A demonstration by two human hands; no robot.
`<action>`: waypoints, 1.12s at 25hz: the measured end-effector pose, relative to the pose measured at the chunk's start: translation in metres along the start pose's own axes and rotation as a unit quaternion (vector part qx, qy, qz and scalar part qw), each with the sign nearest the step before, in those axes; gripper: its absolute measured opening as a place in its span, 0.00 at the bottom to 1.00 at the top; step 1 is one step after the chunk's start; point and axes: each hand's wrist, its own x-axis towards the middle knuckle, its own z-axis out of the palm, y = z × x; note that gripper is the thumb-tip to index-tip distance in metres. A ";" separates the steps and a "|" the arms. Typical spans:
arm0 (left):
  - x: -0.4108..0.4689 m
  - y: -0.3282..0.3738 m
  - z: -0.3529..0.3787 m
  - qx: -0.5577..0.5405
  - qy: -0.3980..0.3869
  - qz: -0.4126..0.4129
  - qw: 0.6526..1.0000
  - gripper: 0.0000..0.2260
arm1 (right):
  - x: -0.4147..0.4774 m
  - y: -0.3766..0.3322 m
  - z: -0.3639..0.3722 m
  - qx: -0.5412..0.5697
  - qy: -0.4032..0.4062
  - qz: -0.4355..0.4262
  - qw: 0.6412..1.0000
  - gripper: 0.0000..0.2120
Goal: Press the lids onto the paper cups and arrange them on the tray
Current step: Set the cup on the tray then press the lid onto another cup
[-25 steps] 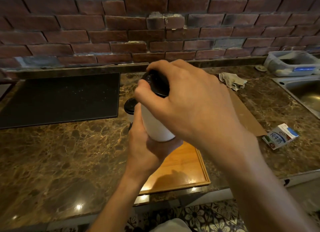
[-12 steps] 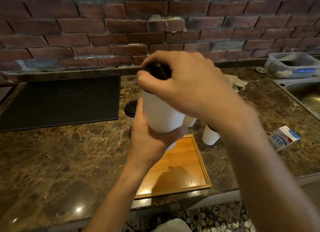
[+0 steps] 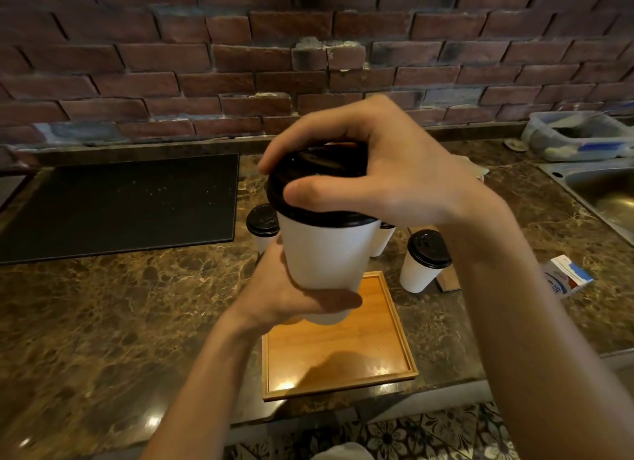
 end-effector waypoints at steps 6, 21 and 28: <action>-0.007 -0.013 -0.001 -0.033 -0.037 -0.043 0.998 0.40 | -0.005 0.000 0.003 0.019 -0.072 -0.020 0.997 0.12; -0.011 0.026 -0.014 -0.007 -0.057 0.035 0.998 0.34 | -0.002 -0.024 -0.003 0.026 -0.079 -0.045 0.996 0.14; -0.007 0.023 0.009 0.055 0.125 0.016 0.991 0.38 | 0.007 -0.017 0.028 -0.256 0.123 0.117 0.952 0.12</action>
